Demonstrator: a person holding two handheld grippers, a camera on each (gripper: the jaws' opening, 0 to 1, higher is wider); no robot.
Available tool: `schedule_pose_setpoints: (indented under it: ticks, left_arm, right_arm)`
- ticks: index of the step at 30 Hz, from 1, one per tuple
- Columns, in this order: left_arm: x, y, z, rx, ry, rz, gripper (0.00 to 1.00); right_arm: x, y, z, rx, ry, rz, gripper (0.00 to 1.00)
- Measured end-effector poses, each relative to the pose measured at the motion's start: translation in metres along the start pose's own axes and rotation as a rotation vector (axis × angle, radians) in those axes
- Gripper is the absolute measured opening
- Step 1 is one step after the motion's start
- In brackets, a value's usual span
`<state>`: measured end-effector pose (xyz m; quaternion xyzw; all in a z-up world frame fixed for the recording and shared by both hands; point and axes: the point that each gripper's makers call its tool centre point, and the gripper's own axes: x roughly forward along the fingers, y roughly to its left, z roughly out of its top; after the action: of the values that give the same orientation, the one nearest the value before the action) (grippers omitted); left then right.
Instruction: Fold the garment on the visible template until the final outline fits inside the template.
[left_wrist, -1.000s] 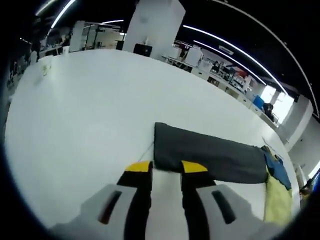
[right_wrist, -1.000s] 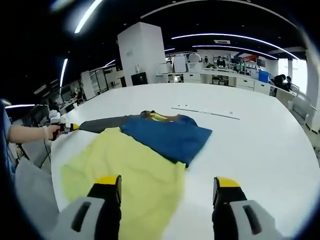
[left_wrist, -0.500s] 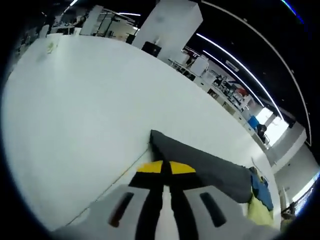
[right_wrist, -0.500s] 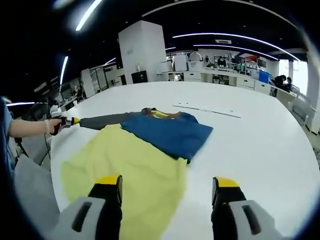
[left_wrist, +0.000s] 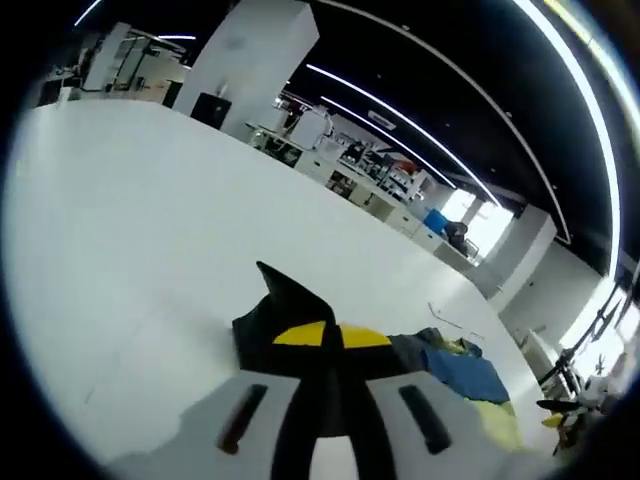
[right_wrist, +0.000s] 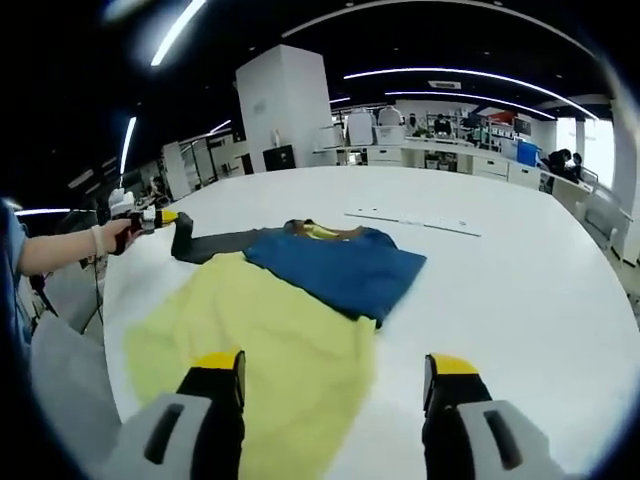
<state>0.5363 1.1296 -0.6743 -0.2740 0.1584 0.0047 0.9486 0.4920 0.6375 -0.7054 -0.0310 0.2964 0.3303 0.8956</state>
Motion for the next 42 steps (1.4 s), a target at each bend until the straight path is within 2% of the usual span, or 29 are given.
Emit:
schedule_pose_setpoints:
  ticks: [5,7,9,10,13,20,28,34,36,42]
  left_arm:
    - [0.024,-0.046,-0.001,0.029,0.017,-0.086,0.00]
    - [0.031,-0.070,-0.004,0.036,0.029,-0.126,0.00]
    - [0.037,-0.084,-0.007,0.019,0.039,-0.159,0.00]
    - [0.042,-0.095,-0.012,0.050,0.059,-0.189,0.00]
    - [0.050,-0.114,-0.017,0.073,0.084,-0.215,0.00]
    - [0.068,-0.168,-0.024,0.102,0.111,-0.327,0.00]
    - [0.085,-0.223,-0.055,0.108,0.162,-0.438,0.00]
    - [0.088,-0.271,-0.074,0.086,0.186,-0.543,0.00]
    - [0.087,-0.292,-0.078,0.037,0.180,-0.592,0.00]
    - [0.092,-0.331,-0.100,0.001,0.191,-0.652,0.00]
  right_arm:
    - [0.001,-0.001,-0.004,0.011,0.004,0.001,0.72]
    - [0.001,0.000,-0.004,0.015,0.000,0.005,0.72]
    - [0.001,0.001,-0.004,0.019,0.001,0.009,0.72]
    - [0.001,0.001,-0.004,0.017,-0.003,0.012,0.72]
    - [0.001,0.002,-0.003,0.018,-0.006,0.012,0.72]
    - [0.003,0.005,-0.004,0.018,-0.002,0.020,0.71]
    - [-0.001,0.004,-0.005,0.012,0.001,0.017,0.71]
    - [-0.005,0.000,-0.010,0.023,0.005,0.004,0.71]
    - [-0.006,-0.001,-0.014,0.019,0.011,-0.002,0.71]
    - [-0.007,-0.002,-0.023,0.037,0.022,-0.006,0.70]
